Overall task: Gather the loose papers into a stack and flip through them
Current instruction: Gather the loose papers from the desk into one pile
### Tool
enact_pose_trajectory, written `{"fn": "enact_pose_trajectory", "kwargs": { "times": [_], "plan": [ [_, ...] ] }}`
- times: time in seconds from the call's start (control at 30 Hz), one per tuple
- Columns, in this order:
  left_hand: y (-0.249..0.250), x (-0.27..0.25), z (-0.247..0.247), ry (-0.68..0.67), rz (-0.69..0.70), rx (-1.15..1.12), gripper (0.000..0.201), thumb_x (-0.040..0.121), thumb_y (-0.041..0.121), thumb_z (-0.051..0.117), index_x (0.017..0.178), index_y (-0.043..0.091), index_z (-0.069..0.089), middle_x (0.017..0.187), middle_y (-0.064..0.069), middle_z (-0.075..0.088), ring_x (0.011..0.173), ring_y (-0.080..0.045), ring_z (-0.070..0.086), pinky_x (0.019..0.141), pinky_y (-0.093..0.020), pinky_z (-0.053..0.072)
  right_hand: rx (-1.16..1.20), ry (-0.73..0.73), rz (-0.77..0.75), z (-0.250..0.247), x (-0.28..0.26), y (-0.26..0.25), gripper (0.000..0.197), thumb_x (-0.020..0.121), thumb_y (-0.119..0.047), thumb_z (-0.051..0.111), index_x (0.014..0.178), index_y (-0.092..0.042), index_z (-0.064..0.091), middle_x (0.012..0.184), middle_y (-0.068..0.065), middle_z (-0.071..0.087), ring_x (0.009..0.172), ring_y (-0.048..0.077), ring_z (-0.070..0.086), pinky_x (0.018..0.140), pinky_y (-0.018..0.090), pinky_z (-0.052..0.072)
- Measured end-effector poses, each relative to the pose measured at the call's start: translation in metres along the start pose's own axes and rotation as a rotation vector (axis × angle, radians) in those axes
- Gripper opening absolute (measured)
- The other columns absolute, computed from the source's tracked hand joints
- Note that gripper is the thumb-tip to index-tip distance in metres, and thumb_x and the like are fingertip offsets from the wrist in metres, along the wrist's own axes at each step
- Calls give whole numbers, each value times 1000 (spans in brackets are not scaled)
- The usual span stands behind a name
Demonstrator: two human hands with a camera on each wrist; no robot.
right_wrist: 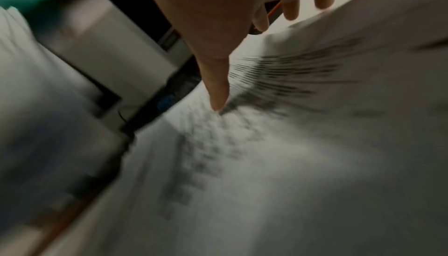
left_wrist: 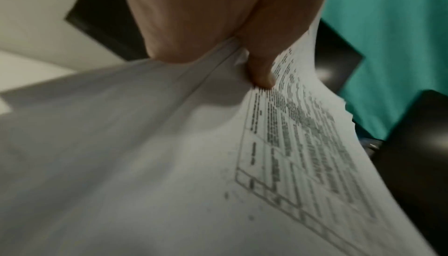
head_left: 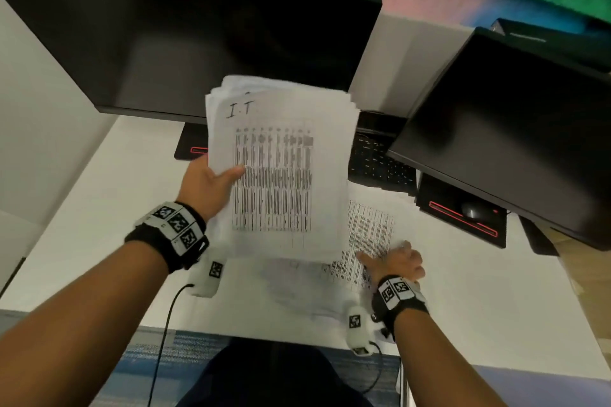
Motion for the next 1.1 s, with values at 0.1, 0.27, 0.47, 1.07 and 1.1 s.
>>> {"fn": "enact_pose_trajectory", "kwargs": {
  "times": [0.1,0.27,0.47,1.07,1.1],
  "plan": [
    [-35,-7,0,-51,-246,109,28,89,22,70,113,8,67,90,-5,70,70,-15,60,61,-26,50,-77,20,-56,6,4,7,126,63,-68,77,154,-10,13,157,14,21,139,37,25,109,57,30],
    [-96,-15,7,-108,-455,294,36,87,24,72,115,2,67,94,-12,71,85,-30,66,80,-37,55,111,-27,-43,0,18,-3,123,66,-47,86,156,-7,11,153,18,35,139,37,37,110,50,39],
    [-105,-8,0,-134,-414,428,35,88,25,71,112,-1,67,88,-11,66,80,-28,62,74,-31,46,420,-117,64,-9,25,-10,88,69,-32,88,141,-8,44,141,14,52,125,35,55,106,42,46],
    [-98,-12,9,-228,-391,401,34,87,30,72,108,4,67,81,-4,67,72,-19,62,66,-27,46,351,505,-724,-205,-83,-90,7,91,-20,67,98,-19,67,83,-4,60,79,20,60,76,30,51],
    [-96,-13,11,-239,-391,403,33,87,30,72,107,4,67,81,-5,67,72,-20,63,67,-27,47,390,504,-736,-214,-84,-92,10,90,-22,69,100,-20,67,86,-3,63,84,21,63,79,34,54]
  ]
}}
Point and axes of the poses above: each hand's wrist, its own x-axis towards the middle knuckle, its own z-axis out of the palm, y = z × x, the point moved 2 cm from there along x, towards the middle knuckle
